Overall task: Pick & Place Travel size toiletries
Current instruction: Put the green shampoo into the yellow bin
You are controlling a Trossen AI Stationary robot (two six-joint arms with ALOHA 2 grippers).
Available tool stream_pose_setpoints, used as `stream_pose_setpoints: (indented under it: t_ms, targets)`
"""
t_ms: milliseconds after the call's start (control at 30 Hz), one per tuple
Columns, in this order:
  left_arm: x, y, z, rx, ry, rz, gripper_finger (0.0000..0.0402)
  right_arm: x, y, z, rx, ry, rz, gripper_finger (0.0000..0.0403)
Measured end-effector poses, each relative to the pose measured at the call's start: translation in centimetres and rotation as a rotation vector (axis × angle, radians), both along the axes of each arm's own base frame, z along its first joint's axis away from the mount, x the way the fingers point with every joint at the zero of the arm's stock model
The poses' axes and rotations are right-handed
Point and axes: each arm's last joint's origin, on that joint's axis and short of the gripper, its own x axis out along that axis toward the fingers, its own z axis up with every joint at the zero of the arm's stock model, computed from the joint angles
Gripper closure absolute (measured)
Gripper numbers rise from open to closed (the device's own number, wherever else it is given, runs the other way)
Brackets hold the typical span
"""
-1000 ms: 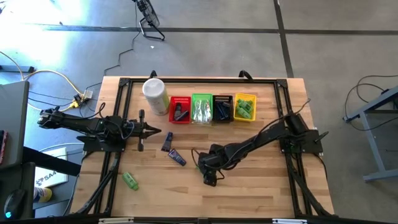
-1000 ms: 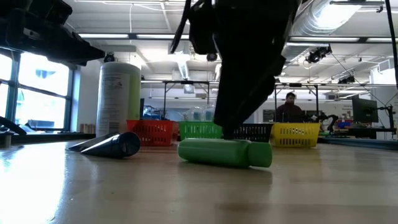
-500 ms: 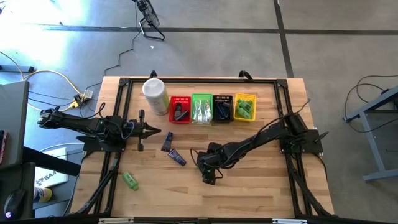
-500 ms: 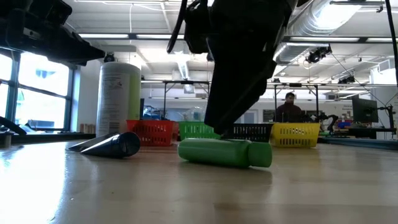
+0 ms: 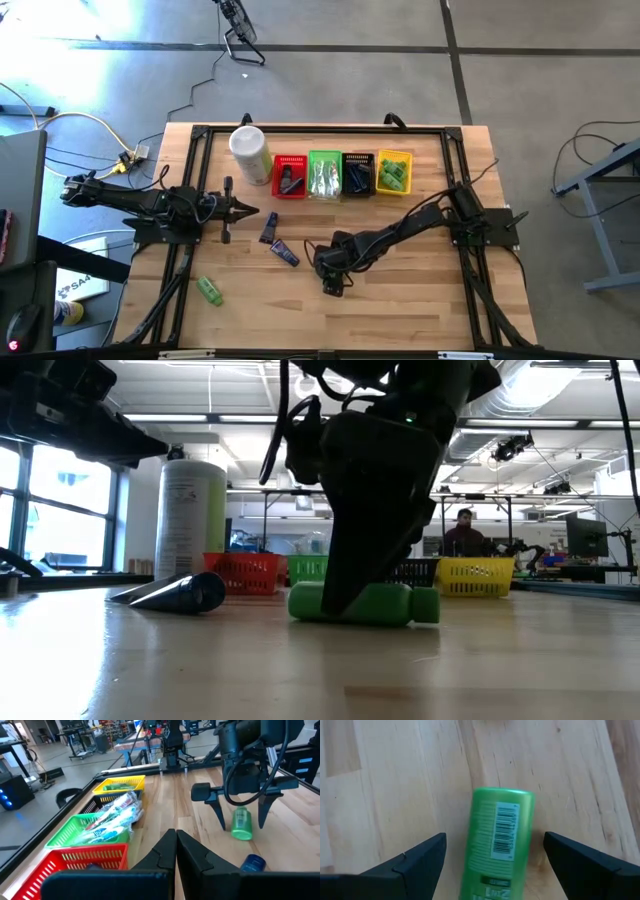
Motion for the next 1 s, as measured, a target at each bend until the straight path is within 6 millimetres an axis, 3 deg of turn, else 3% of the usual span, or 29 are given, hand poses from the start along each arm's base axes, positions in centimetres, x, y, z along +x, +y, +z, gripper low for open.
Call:
stream_pose_setpoints:
  t_ms: [200, 600, 1000]
  targets:
    - [0.00, 0.00, -0.01, -0.017, 0.000, 0.002, 0.0394, -0.01, -0.02, -0.06, -0.005, 0.002, -0.001, 0.0083]
    - [-0.01, 0.00, -0.06, -0.017, 0.005, 0.002, 0.0394, -0.09, -0.10, -0.19, -0.004, 0.015, 0.000, 0.0166]
    - [-0.01, 0.00, -0.07, -0.018, 0.006, 0.003, 0.0394, -0.08, -0.09, -0.23, 0.001, 0.015, 0.002, 0.0210]
